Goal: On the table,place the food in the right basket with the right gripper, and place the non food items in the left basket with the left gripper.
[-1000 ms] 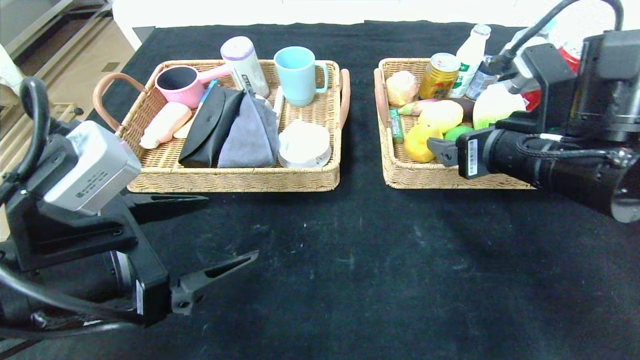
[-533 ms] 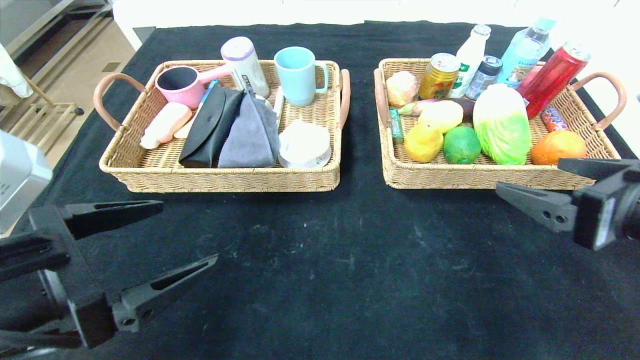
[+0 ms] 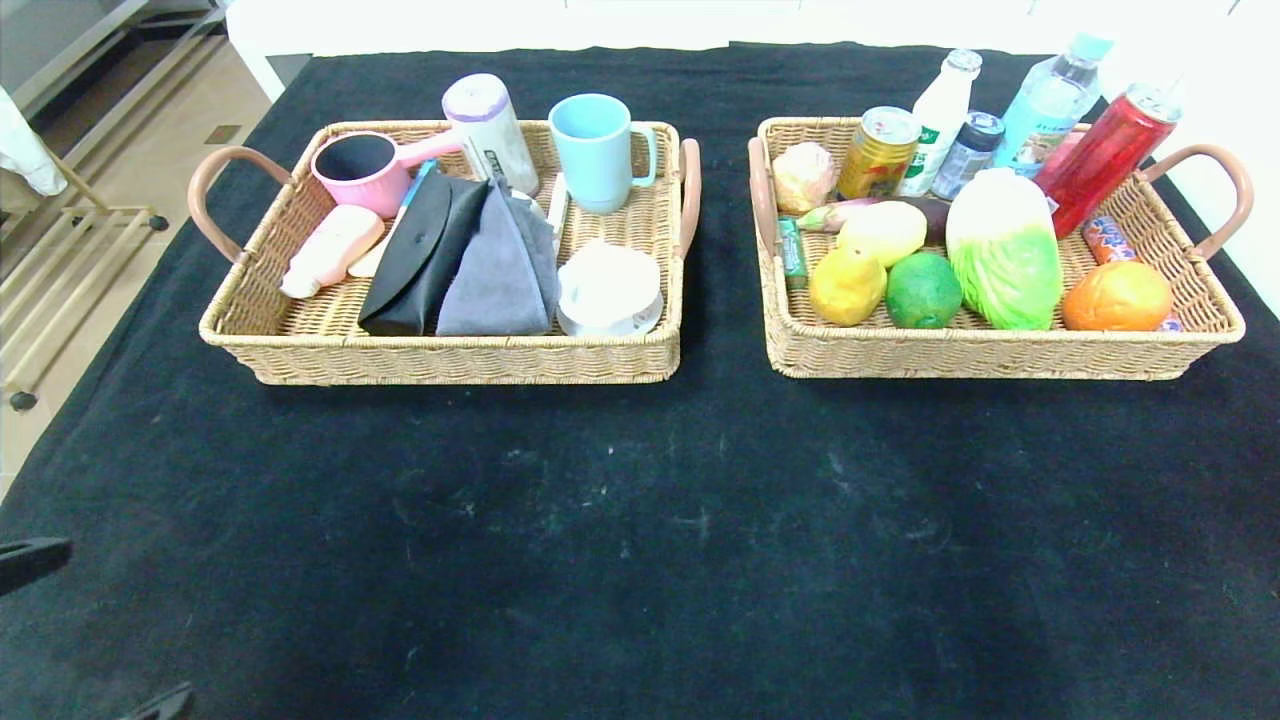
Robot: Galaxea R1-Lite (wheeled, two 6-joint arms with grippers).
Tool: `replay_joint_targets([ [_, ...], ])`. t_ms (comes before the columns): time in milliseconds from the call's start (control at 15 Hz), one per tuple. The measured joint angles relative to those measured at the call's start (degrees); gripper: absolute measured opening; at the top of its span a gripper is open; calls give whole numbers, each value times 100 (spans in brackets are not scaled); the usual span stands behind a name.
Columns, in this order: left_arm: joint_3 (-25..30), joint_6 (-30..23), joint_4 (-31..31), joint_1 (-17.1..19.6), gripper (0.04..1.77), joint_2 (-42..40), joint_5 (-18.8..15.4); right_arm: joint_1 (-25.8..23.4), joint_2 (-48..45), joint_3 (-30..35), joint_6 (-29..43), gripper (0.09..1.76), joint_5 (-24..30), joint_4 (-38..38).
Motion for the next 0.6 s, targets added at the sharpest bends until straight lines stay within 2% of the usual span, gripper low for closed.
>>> replay_joint_targets([
  [133,-217,5,478,377,172,-491,-41,-391,-568,62,-308,170,422,599],
  [200,-350,11,819,528,172,-728,-111,-669,-858,-37,-400,170,807,1180],
  [333,-758,13,1626,901,172,-1147,-513,-1259,-1359,-690,-485,170,1640,2592],
  [400,-989,16,1958,1078,172,-1318,-741,-1620,-1560,-1014,-510,170,1983,3046],
  [467,-1243,18,2269,1284,172,-1484,-975,-1980,-1792,-1230,-527,170,2221,3330],
  [600,-1703,20,2828,1625,172,-1799,-1403,-2334,-2258,-1302,-529,170,2372,3561],
])
